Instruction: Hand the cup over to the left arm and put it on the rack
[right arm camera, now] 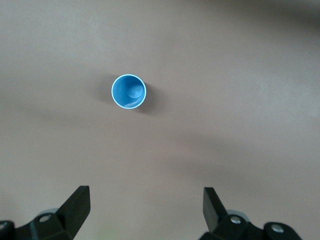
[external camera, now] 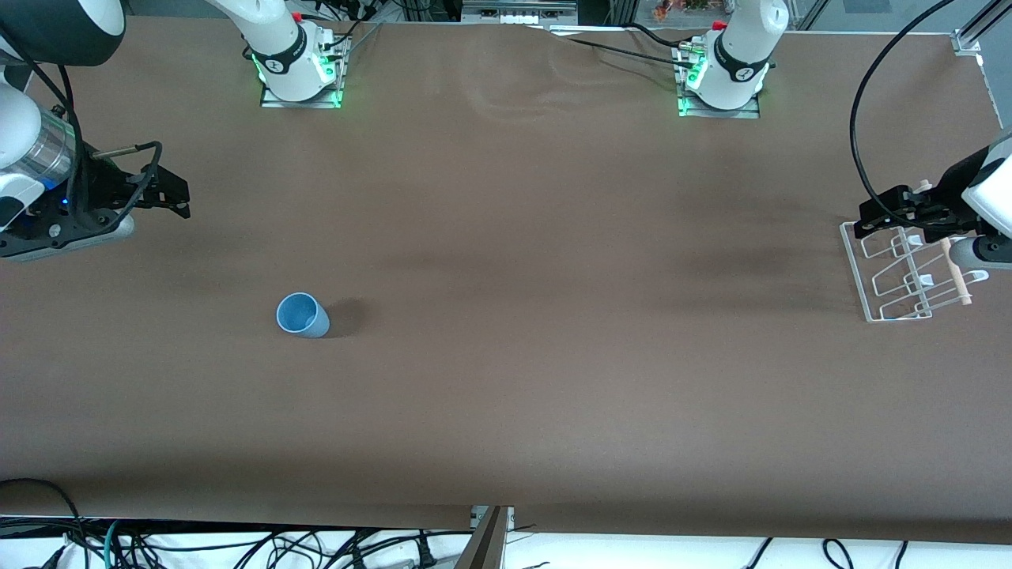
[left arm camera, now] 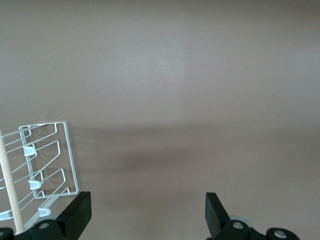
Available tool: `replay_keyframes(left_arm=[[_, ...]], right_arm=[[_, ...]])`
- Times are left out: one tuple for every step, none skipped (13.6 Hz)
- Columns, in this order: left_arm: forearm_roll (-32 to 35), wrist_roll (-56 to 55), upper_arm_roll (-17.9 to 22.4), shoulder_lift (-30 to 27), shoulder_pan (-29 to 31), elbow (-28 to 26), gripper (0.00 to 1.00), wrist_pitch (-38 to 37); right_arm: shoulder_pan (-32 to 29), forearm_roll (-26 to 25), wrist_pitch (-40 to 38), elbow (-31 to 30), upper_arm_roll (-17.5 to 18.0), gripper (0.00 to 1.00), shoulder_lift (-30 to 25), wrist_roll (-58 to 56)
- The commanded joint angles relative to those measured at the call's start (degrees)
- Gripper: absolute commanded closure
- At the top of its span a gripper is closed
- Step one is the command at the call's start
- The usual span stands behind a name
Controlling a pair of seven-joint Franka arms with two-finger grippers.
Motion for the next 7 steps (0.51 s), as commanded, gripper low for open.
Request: replay_keyframes(left_arm=[[0.1, 0.8, 0.0, 1.0, 0.1, 2.1, 0.00, -0.8], [0.0, 0.8, -0.1, 1.0, 0.0, 2.1, 0.00, -0.8], [-0.1, 0.9, -0.1, 1.1, 0.1, 2.1, 0.00, -0.8], [-0.2, 1.0, -0.1, 1.1, 0.0, 2.1, 0.00, -0.8], [-0.2, 1.0, -0.2, 1.2, 0.1, 2.1, 0.00, -0.7], [-0.1, 1.0, -0.2, 1.3, 0.1, 2.1, 0.00, -0.7], [-0.1, 0.9, -0.2, 1.3, -0.1, 2.0, 0.00, -0.7]], right_arm=[[-1.4, 1.0, -0.6, -0.4, 0.9, 0.00, -0.4, -0.9], [-1.3, 0.9, -0.6, -0.4, 1.2, 0.00, -0.5, -1.1], [-1.0, 0.6, -0.6, -0.4, 1.3, 0.00, -0.5, -1.1], [-0.9, 0.8, -0.6, -0.5, 1.3, 0.00, -0.4, -1.1], [-1.0, 1.2, -0.6, -0.4, 1.3, 0.00, -0.2, -0.7], [-1.0, 1.4, -0.6, -0.6, 1.2, 0.00, -0.3, -0.6], [-1.0, 2.1, -0.6, -0.6, 1.2, 0.00, -0.3, -0.6]])
